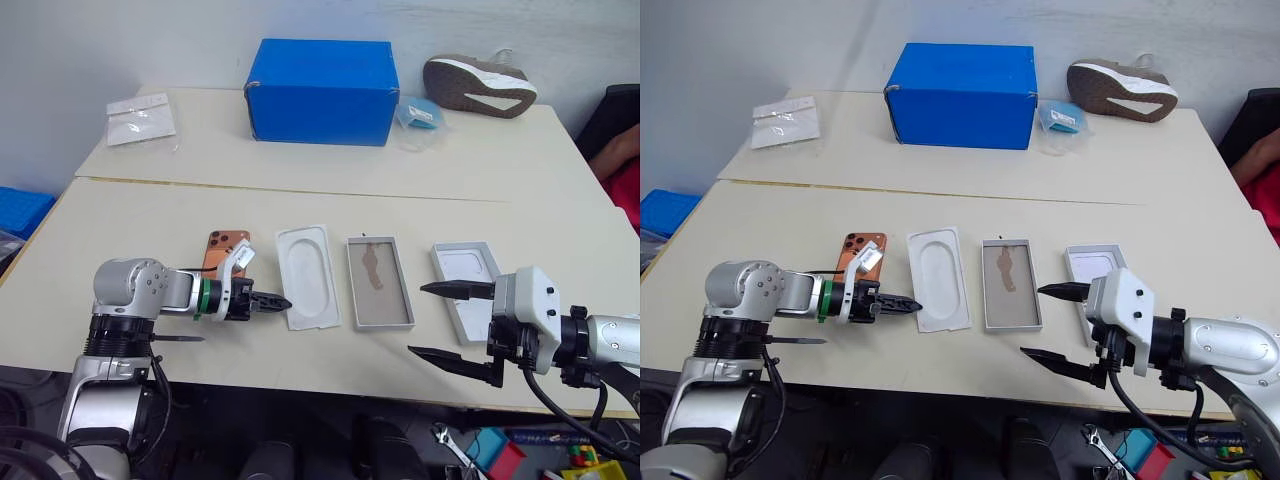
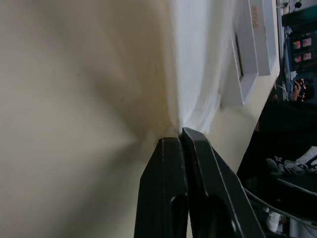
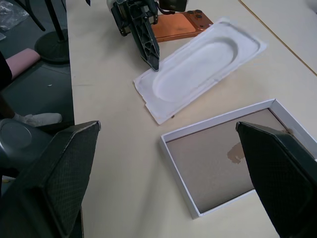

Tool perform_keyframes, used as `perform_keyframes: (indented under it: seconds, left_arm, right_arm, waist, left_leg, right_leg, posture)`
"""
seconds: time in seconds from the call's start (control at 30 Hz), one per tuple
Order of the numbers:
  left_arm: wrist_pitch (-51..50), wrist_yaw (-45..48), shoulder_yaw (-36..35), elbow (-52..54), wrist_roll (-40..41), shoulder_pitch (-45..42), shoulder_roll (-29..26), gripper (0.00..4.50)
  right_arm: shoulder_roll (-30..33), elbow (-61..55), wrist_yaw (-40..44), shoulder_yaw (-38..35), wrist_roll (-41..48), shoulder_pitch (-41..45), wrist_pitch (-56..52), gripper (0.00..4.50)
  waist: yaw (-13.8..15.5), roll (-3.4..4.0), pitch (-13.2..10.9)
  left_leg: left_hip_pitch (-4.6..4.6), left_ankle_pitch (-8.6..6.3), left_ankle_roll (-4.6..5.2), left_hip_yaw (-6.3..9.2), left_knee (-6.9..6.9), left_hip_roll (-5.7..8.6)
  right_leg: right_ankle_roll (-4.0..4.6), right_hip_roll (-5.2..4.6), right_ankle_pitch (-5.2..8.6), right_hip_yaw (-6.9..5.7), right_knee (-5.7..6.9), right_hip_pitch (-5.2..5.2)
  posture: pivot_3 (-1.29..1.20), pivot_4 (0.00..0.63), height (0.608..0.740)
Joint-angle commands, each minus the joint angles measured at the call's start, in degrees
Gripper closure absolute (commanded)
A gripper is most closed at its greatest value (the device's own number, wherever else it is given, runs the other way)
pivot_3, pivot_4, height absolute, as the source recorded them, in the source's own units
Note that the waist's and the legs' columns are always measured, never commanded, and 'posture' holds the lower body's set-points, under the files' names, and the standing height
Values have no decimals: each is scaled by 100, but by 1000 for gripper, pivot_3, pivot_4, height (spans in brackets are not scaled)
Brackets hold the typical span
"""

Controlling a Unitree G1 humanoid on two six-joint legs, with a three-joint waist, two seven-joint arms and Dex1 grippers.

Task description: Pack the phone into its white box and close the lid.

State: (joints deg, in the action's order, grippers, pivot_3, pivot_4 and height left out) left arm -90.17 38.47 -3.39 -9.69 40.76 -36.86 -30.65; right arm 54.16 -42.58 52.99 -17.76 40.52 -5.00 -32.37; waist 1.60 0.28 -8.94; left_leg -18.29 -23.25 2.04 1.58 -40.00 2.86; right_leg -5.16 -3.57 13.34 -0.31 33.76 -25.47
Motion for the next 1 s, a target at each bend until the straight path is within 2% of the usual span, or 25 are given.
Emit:
perform_keyframes:
  seconds: [0.03,0.13,0.27,0.4,0.53,0.67,0.8,1.0]
  left_arm:
    - [-223,-113,-114,-77,12,187,137,4467]
    - [-233,-110,-212,-125,145,153,35,4467]
    - [-233,175,-64,-14,552,48,-519,4467]
    - [-233,579,110,14,944,-109,-1125,4467]
    - [-233,724,282,40,1179,-202,-1381,4467]
    - [-233,650,332,7,1335,-206,-1422,4500]
    - [-233,466,262,3,1572,-146,-1385,4500]
    - [-233,123,11,-212,2014,-232,-1283,4500]
  right_arm:
    - [34,-123,39,-104,-44,-26,120,0]
    - [86,-102,93,-73,-181,-53,176,0]
    - [157,64,259,236,-631,3,453,0]
    - [178,520,425,1020,-1340,415,929,0]
    - [31,1096,593,1786,-1879,926,1303,0]
    - [-283,1898,713,2570,-2529,1510,1809,926]
    - [-630,2618,772,3006,-2909,1910,2150,2313]
    - [-855,3136,950,3256,-3153,2041,2509,4418]
  waist:
    - [1,0,0]
    - [-9,0,0]
    - [-40,-11,-7]
    - [-72,-24,-16]
    - [-63,-19,-19]
    - [-47,-19,-21]
    - [-49,-19,-21]
    - [-48,-16,-22]
  left_leg:
    - [0,0,0,0,0,0]
    - [0,0,-1,1,0,0]
    - [-3,0,-5,2,1,-2]
    - [-3,3,-16,2,1,-6]
    - [-5,4,-16,6,3,-6]
    - [-15,4,-15,12,0,-4]
    - [-26,5,-15,18,0,-4]
    - [-30,5,-16,25,-3,-4]
  right_leg:
    - [0,0,0,0,1,0]
    - [0,0,0,0,6,0]
    - [0,2,0,-2,9,-5]
    - [1,6,0,-2,6,-9]
    - [3,5,2,-6,8,-10]
    - [3,4,1,-14,8,-11]
    - [3,5,1,-22,7,-20]
    - [3,4,2,-29,7,-20]
  posture:
    - [0,150,740]
    - [0,150,740]
    - [0,150,740]
    - [0,150,740]
    - [0,150,740]
    - [0,150,740]
    - [0,150,740]
    - [0,150,740]
